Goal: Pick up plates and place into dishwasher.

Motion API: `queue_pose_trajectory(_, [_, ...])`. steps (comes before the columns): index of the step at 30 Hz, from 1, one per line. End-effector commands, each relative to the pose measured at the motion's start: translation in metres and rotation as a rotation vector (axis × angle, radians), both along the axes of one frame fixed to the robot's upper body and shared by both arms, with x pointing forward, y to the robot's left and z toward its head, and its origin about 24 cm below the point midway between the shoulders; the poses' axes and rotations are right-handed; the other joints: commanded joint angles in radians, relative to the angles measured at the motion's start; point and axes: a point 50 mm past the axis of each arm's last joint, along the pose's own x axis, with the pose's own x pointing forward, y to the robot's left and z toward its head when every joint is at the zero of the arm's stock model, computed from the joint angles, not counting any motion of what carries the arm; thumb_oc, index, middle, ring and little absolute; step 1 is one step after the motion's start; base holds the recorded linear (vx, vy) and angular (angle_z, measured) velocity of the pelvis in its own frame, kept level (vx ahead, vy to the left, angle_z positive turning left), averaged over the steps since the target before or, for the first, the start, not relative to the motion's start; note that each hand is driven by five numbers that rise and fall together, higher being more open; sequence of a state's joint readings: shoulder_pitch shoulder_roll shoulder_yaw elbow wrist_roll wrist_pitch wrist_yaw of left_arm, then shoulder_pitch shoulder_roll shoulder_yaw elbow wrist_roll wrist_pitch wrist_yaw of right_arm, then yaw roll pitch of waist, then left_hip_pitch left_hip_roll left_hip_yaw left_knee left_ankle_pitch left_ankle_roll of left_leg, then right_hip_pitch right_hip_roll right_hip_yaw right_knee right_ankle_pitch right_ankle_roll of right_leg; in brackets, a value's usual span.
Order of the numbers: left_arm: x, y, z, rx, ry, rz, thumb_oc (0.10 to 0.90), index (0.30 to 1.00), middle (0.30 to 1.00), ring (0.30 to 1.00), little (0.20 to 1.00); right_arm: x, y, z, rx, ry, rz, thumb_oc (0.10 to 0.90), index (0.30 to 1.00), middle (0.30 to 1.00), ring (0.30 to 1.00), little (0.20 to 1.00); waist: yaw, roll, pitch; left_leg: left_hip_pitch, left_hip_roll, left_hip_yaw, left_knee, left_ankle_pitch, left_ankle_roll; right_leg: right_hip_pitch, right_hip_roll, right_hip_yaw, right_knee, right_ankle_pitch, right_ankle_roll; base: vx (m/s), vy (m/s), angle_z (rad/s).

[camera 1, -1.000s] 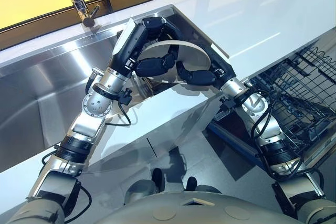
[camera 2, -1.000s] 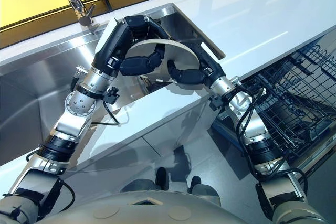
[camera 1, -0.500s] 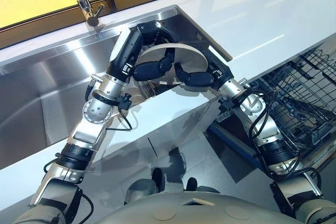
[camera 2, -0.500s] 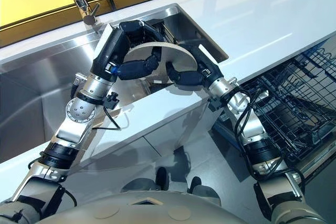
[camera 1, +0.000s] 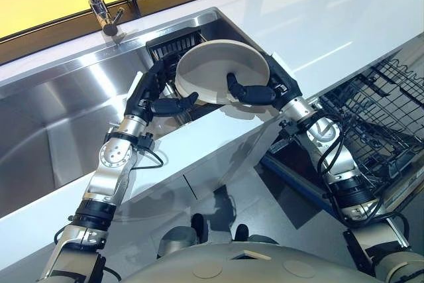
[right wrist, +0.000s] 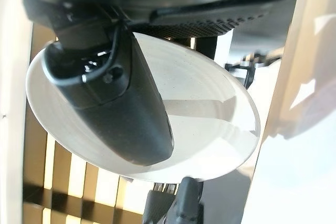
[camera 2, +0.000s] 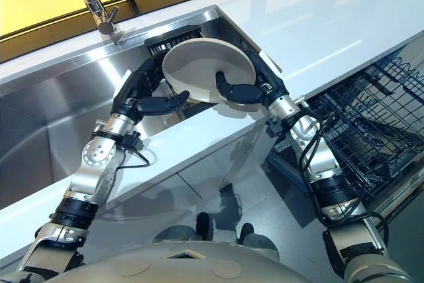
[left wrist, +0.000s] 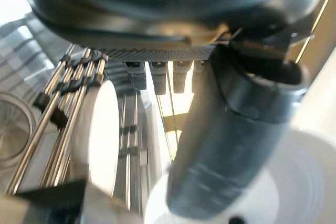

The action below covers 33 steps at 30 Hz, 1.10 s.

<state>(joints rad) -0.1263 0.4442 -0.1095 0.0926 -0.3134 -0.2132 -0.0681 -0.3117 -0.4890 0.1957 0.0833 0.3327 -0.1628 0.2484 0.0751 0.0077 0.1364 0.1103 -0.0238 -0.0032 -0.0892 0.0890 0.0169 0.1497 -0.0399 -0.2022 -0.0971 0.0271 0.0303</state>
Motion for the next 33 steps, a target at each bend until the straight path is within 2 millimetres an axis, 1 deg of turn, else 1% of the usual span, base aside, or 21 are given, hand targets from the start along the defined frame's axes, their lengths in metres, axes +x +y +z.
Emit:
queue_pose_trajectory(1, [0.013, 0.015, 0.022, -0.016, -0.104, 0.055, 0.800, 0.900, 0.900, 0.900, 0.900, -0.002, -0.009, 0.081, 0.108, -0.391, -0.044, 0.100, 0.300, 0.300, 0.300, 0.200, -0.004, 0.007, -0.076, 0.059, -0.026, 0.026, 0.029, -0.148, -0.009, 0.026, 0.047, -0.068, 0.072, -0.146, -0.001, 0.03, -0.040, -0.01])
queue_pose_trajectory(3, [0.015, 0.018, 0.023, -0.020, -0.103, 0.068, 0.800, 0.900, 0.900, 0.900, 0.900, -0.001, -0.018, 0.087, 0.115, -0.431, -0.126, 0.100, 0.300, 0.300, 0.300, 0.200, -0.008, 0.007, -0.076, 0.063, -0.026, 0.023, 0.029, -0.151, -0.008, 0.028, 0.048, -0.062, 0.072, -0.147, -0.001, 0.03, -0.043, -0.02])
queue_pose_trajectory(5, [0.016, 0.020, 0.023, -0.016, -0.106, 0.076, 0.800, 0.900, 0.900, 0.900, 0.900, 0.000, -0.029, 0.096, 0.125, -0.489, -0.229, 0.100, 0.300, 0.300, 0.300, 0.200, -0.010, 0.006, -0.077, 0.065, -0.026, 0.023, 0.030, -0.154, -0.007, 0.029, 0.050, -0.058, 0.071, -0.148, -0.001, 0.03, -0.036, -0.02])
queue_pose_trajectory(8, [0.017, 0.025, 0.027, 0.007, -0.113, 0.093, 0.800, 0.900, 0.900, 0.900, 0.900, -0.002, -0.060, 0.119, 0.198, -0.613, -0.505, 0.100, 0.300, 0.300, 0.300, 0.200, -0.015, 0.007, -0.077, 0.069, -0.023, 0.027, 0.029, -0.159, -0.008, 0.029, 0.054, -0.051, 0.074, -0.152, 0.000, 0.02, -0.022, 0.00])
queue_pose_trajectory(9, [0.018, 0.026, 0.028, 0.009, -0.113, 0.095, 0.800, 0.900, 0.900, 0.900, 0.900, -0.003, -0.065, 0.122, 0.205, -0.627, -0.545, 0.100, 0.300, 0.300, 0.300, 0.200, -0.016, 0.008, -0.078, 0.069, -0.023, 0.027, 0.028, -0.160, -0.008, 0.030, 0.054, -0.050, 0.074, -0.152, 0.000, 0.00, 0.000, 0.00])
queue_pose_trajectory(10, [0.019, 0.028, 0.030, 0.016, -0.115, 0.102, 0.800, 0.900, 0.900, 0.900, 0.900, -0.006, -0.078, 0.130, 0.203, -0.696, -0.671, 0.100, 0.300, 0.300, 0.300, 0.200, -0.018, 0.009, -0.077, 0.064, -0.023, 0.029, 0.031, -0.154, -0.007, 0.024, 0.055, -0.048, 0.076, -0.146, -0.002, 0.00, 0.000, 0.00])
queue_pose_trajectory(11, [0.020, 0.030, 0.032, 0.023, -0.118, 0.111, 0.800, 0.900, 0.900, 0.900, 0.900, -0.008, -0.086, 0.136, 0.176, -0.752, -0.775, 0.100, 0.300, 0.300, 0.300, 0.200, -0.020, 0.010, -0.077, 0.064, -0.023, 0.030, 0.031, -0.155, -0.007, 0.023, 0.057, -0.045, 0.078, -0.147, -0.001, 0.00, 0.000, 0.00])
queue_pose_trajectory(12, [0.021, 0.032, 0.033, 0.028, -0.120, 0.116, 0.800, 0.900, 0.900, 0.900, 0.900, -0.010, -0.094, 0.140, 0.154, -0.781, -0.843, 0.100, 0.300, 0.300, 0.300, 0.200, -0.022, 0.011, -0.077, 0.063, -0.023, 0.031, 0.031, -0.156, -0.007, 0.022, 0.058, -0.042, 0.079, -0.148, -0.001, 0.03, -0.019, -0.02])
queue_pose_trajectory(13, [0.022, 0.036, 0.036, 0.031, -0.121, 0.127, 0.800, 0.900, 0.900, 0.900, 0.900, -0.013, -0.107, 0.145, 0.094, -0.835, -0.975, 0.100, 0.300, 0.300, 0.300, 0.200, -0.026, 0.011, -0.077, 0.065, -0.024, 0.030, 0.029, -0.156, -0.006, 0.022, 0.061, -0.037, 0.081, -0.150, -0.002, 0.03, -0.022, -0.01])
queue_pose_trajectory(14, [0.023, 0.038, 0.038, 0.039, -0.124, 0.135, 0.800, 0.900, 0.900, 0.900, 0.900, -0.014, -0.114, 0.147, 0.051, -0.861, -1.049, 0.100, 0.300, 0.300, 0.300, 0.200, -0.027, 0.011, -0.076, 0.067, -0.024, 0.029, 0.027, -0.156, -0.005, 0.022, 0.063, -0.032, 0.081, -0.152, -0.002, 0.04, -0.030, -0.01])
queue_pose_trajectory(16, [0.025, 0.042, 0.043, 0.065, -0.137, 0.148, 0.800, 0.900, 0.900, 0.900, 0.900, -0.016, -0.135, 0.150, -0.057, -0.864, -1.207, 0.100, 0.300, 0.300, 0.300, 0.200, -0.033, 0.010, -0.076, 0.069, -0.024, 0.023, 0.022, -0.155, -0.005, 0.022, 0.068, -0.018, 0.082, -0.152, -0.003, 0.05, -0.034, 0.01])
queue_pose_trajectory(19, [0.026, 0.049, 0.051, 0.076, -0.155, 0.162, 0.800, 0.900, 0.900, 0.900, 0.900, -0.020, -0.165, 0.148, -0.166, -0.799, -1.348, 0.100, 0.300, 0.300, 0.300, 0.200, -0.040, 0.007, -0.074, 0.071, -0.024, 0.011, 0.014, -0.149, -0.006, 0.020, 0.074, 0.000, 0.084, -0.153, -0.003, 0.07, -0.045, -0.01])
queue_pose_trajectory(20, [0.026, 0.051, 0.053, 0.077, -0.157, 0.165, 0.800, 0.900, 0.900, 0.900, 0.900, -0.021, -0.172, 0.146, -0.191, -0.781, -1.376, 0.100, 0.300, 0.300, 0.300, 0.200, -0.042, 0.007, -0.073, 0.070, -0.023, 0.009, 0.013, -0.148, -0.007, 0.019, 0.075, 0.002, 0.088, -0.154, -0.003, 0.08, -0.051, -0.07])
queue_pose_trajectory(22, [0.024, 0.057, 0.057, 0.073, -0.167, 0.174, 0.800, 0.900, 0.900, 0.900, 0.900, -0.027, -0.192, 0.140, -0.275, -0.729, -1.459, 0.100, 0.300, 0.300, 0.300, 0.200, -0.048, 0.008, -0.066, 0.067, -0.021, 0.001, 0.011, -0.143, -0.009, 0.013, 0.078, 0.010, 0.100, -0.159, -0.005, 0.08, -0.059, -0.02])
queue_pose_trajectory(24, [0.024, 0.061, 0.059, 0.069, -0.170, 0.183, 0.800, 0.900, 0.900, 0.900, 0.900, -0.033, -0.207, 0.134, -0.331, -0.687, -1.524, 0.100, 0.300, 0.300, 0.300, 0.200, -0.054, 0.011, -0.057, 0.063, -0.018, -0.004, 0.013, -0.139, -0.011, 0.005, 0.078, 0.015, 0.116, -0.164, -0.006, 0.07, -0.066, 0.01])
queue_pose_trajectory(27, [0.022, 0.064, 0.061, 0.066, -0.183, 0.195, 0.800, 0.900, 0.900, 0.900, 0.900, -0.040, -0.224, 0.132, -0.396, -0.640, -1.592, 0.100, 0.300, 0.300, 0.300, 0.200, -0.057, 0.015, -0.034, 0.043, -0.015, -0.012, 0.025, -0.133, -0.017, -0.018, 0.077, 0.017, 0.146, -0.172, -0.009, 0.03, -0.063, 0.01])
queue_pose_trajectory(29, [0.023, 0.066, 0.065, 0.060, -0.202, 0.202, 0.800, 0.900, 0.900, 0.900, 0.900, -0.043, -0.232, 0.136, -0.423, -0.617, -1.620, 0.100, 0.300, 0.300, 0.300, 0.200, -0.060, 0.020, -0.014, 0.018, -0.015, -0.019, 0.043, -0.131, -0.021, -0.045, 0.075, 0.019, 0.173, -0.178, -0.012, -0.02, -0.043, 0.04])
queue_pose_trajectory(31, [0.024, 0.069, 0.074, 0.057, -0.245, 0.222, 0.800, 0.900, 0.900, 0.900, 0.900, -0.045, -0.239, 0.142, -0.455, -0.608, -1.647, 0.100, 0.300, 0.300, 0.300, 0.200, -0.061, 0.025, 0.013, -0.020, -0.016, -0.027, 0.068, -0.127, -0.026, -0.080, 0.073, 0.021, 0.200, -0.181, -0.017, -0.06, -0.047, 0.01])
queue_pose_trajectory(33, [0.024, 0.074, 0.087, 0.069, -0.308, 0.276, 0.800, 0.900, 0.900, 0.900, 0.900, -0.046, -0.244, 0.148, -0.466, -0.605, -1.678, 0.100, 0.300, 0.300, 0.300, 0.200, -0.061, 0.028, 0.047, -0.054, -0.018, -0.036, 0.090, -0.131, -0.031, -0.111, 0.073, 0.026, 0.224, -0.193, -0.022, -0.08, -0.063, 0.07])
